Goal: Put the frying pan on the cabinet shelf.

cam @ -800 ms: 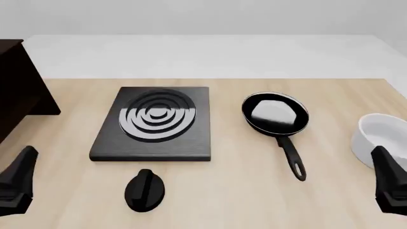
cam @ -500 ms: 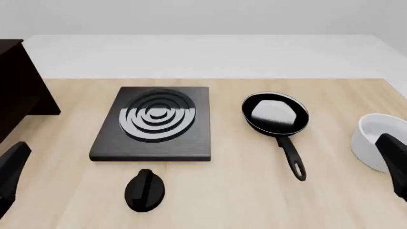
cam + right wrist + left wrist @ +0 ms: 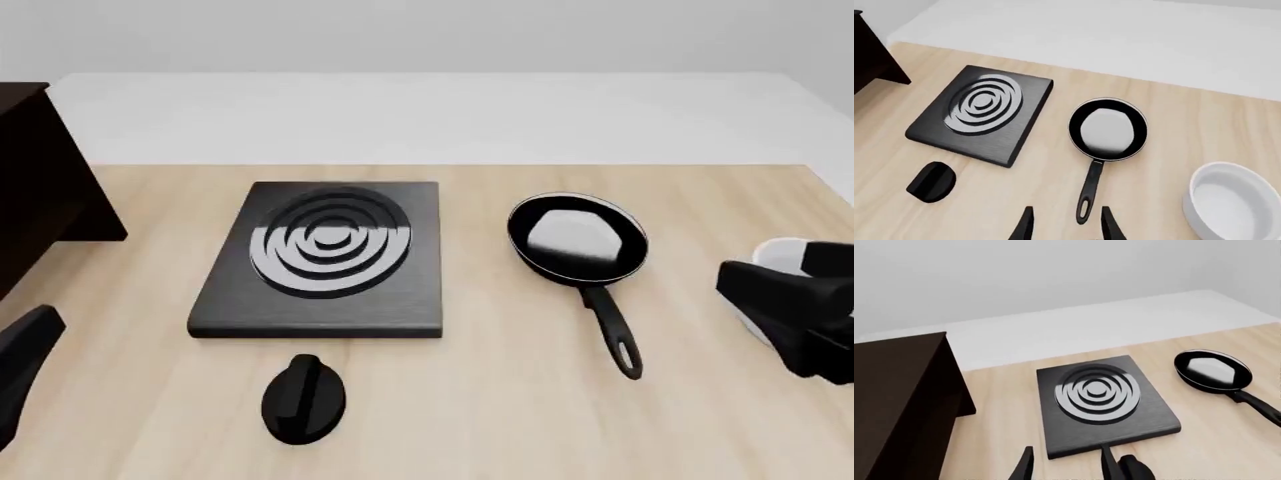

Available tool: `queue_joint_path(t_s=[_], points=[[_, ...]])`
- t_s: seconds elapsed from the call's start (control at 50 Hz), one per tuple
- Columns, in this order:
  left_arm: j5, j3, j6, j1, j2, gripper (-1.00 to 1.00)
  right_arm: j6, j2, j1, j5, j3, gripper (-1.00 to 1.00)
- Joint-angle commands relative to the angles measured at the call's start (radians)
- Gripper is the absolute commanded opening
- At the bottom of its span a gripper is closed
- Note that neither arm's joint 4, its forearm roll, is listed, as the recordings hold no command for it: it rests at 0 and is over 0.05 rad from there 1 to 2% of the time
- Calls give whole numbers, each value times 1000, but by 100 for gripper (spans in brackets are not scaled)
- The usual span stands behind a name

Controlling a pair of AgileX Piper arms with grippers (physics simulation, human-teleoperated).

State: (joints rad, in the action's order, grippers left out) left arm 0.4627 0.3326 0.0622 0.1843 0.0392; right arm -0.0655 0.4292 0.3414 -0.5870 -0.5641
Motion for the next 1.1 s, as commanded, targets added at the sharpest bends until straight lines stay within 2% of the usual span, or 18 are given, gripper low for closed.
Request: queue_joint_path(t_s=[0.02, 0.06, 0.22, 0.24, 0.26, 0.28, 0.34, 0.42, 0.44, 0.48, 0.52, 0.54, 0.58, 0.64, 0.72, 0.96, 1.04, 1.1], points=[[16, 11, -2, 3, 6, 100, -1, 121, 40, 3, -38, 100], [15, 9, -4, 4, 6, 100, -31, 137, 13, 18, -36, 100], [6, 3, -17, 7, 19, 100, -34, 207, 32, 70, -4, 100], [12, 12, -24, 12, 31, 100, -49, 219, 36, 78, 2, 100], [13, 8, -22, 18, 29, 100, -96, 224, 53, 92, 9, 100], [13, 4, -22, 19, 28, 100, -107, 231, 53, 97, 14, 100], [19, 12, -29, 21, 32, 100, -73, 260, 36, 111, 22, 100], [12, 20, -28, 25, 42, 100, -106, 281, 55, 123, 26, 100], [15, 21, -24, 33, 38, 100, -136, 282, 74, 122, 34, 100], [23, 21, -24, 42, 29, 100, -124, 297, 71, 124, 44, 100], [33, 35, -32, 52, 42, 100, -141, 305, 75, 126, 50, 100], [31, 34, -33, 54, 44, 100, -135, 321, 65, 127, 52, 100], [26, 42, -48, 52, 51, 100, -67, 368, 28, 134, 47, 100], [27, 45, -36, 53, 52, 100, -57, 408, -5, 142, 32, 100], [35, 49, -27, 57, 49, 100, -19, 457, -2, 143, 6, 100], [39, 50, -57, 72, 46, 100, 29, 597, -9, 170, -83, 100], [42, 61, -61, 72, 45, 100, 82, 668, -26, 190, -103, 100], [52, 74, -66, 78, 44, 100, 88, 702, -30, 190, -125, 100]])
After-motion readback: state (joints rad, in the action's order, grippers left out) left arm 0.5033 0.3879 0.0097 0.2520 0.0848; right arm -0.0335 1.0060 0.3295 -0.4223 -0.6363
